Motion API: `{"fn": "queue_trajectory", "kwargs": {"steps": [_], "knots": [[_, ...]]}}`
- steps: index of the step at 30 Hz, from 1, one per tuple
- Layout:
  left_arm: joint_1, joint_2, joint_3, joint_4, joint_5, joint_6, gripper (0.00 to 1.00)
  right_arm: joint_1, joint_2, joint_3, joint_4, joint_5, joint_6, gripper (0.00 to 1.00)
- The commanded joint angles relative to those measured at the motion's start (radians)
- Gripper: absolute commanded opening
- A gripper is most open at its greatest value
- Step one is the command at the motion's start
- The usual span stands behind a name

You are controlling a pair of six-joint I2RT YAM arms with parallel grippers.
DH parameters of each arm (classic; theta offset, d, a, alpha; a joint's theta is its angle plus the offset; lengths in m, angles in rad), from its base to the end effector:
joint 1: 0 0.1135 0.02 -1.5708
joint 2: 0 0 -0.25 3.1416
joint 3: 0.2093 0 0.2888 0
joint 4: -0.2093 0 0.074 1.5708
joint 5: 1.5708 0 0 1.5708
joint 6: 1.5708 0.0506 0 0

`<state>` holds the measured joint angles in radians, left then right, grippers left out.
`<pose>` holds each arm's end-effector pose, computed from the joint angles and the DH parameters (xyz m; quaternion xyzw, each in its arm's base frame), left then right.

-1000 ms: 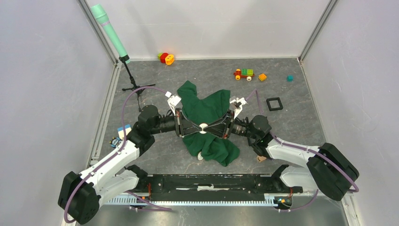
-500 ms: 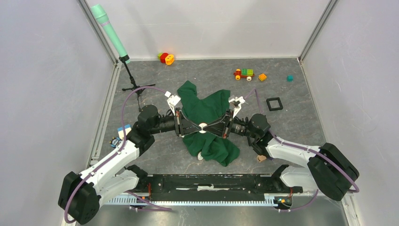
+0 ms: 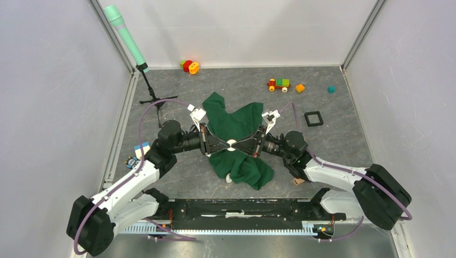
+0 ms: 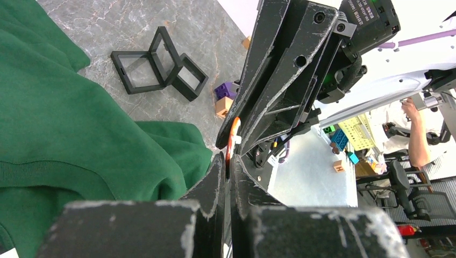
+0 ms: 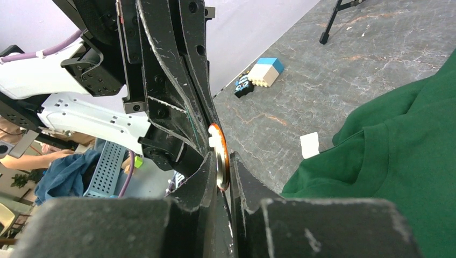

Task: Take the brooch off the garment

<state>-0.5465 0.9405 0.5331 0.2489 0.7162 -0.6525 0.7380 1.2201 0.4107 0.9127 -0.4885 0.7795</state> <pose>0.2105 -0.1669 0.2409 0.1894 0.7236 -0.5631 0.3513 0.1989 0.2130 0.1974 -0.1661 0.6534 0.6133 0.4115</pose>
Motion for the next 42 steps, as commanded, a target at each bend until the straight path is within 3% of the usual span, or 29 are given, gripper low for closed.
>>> {"fn": "queue_trajectory", "kwargs": {"steps": [1,4,13,16,19,23,30,35,39,42], "knots": [[-0.020,-0.011,-0.001,0.059,0.065,-0.013,0.02,-0.003,-0.018,-0.021,-0.007,0.136,-0.010,0.15],[-0.020,-0.015,-0.004,0.058,0.053,-0.012,0.02,-0.004,-0.035,-0.039,0.008,0.158,-0.008,0.19],[-0.020,-0.016,-0.007,0.053,0.031,-0.009,0.02,-0.005,-0.040,-0.054,0.026,0.175,0.005,0.19],[-0.020,-0.013,-0.005,0.053,0.035,-0.007,0.02,-0.005,-0.014,-0.019,0.001,0.127,-0.026,0.20],[-0.020,0.005,0.001,0.053,0.050,-0.007,0.02,-0.002,0.014,0.008,0.017,0.065,-0.035,0.26],[-0.020,0.000,0.002,0.053,0.041,-0.006,0.02,-0.003,0.002,-0.002,-0.023,0.124,-0.019,0.26],[-0.020,-0.014,0.010,-0.099,-0.112,0.034,0.02,-0.003,-0.045,-0.068,0.035,0.195,0.000,0.39],[-0.020,-0.009,0.018,-0.202,-0.228,0.065,0.02,-0.004,-0.073,-0.081,0.026,0.194,-0.023,0.57],[-0.021,0.020,0.054,-0.320,-0.312,0.118,0.02,-0.007,-0.107,-0.050,-0.123,0.220,-0.098,0.63],[-0.057,0.044,0.114,-0.446,-0.445,0.187,0.02,-0.006,-0.136,0.035,-0.396,0.298,-0.216,0.65]]}}
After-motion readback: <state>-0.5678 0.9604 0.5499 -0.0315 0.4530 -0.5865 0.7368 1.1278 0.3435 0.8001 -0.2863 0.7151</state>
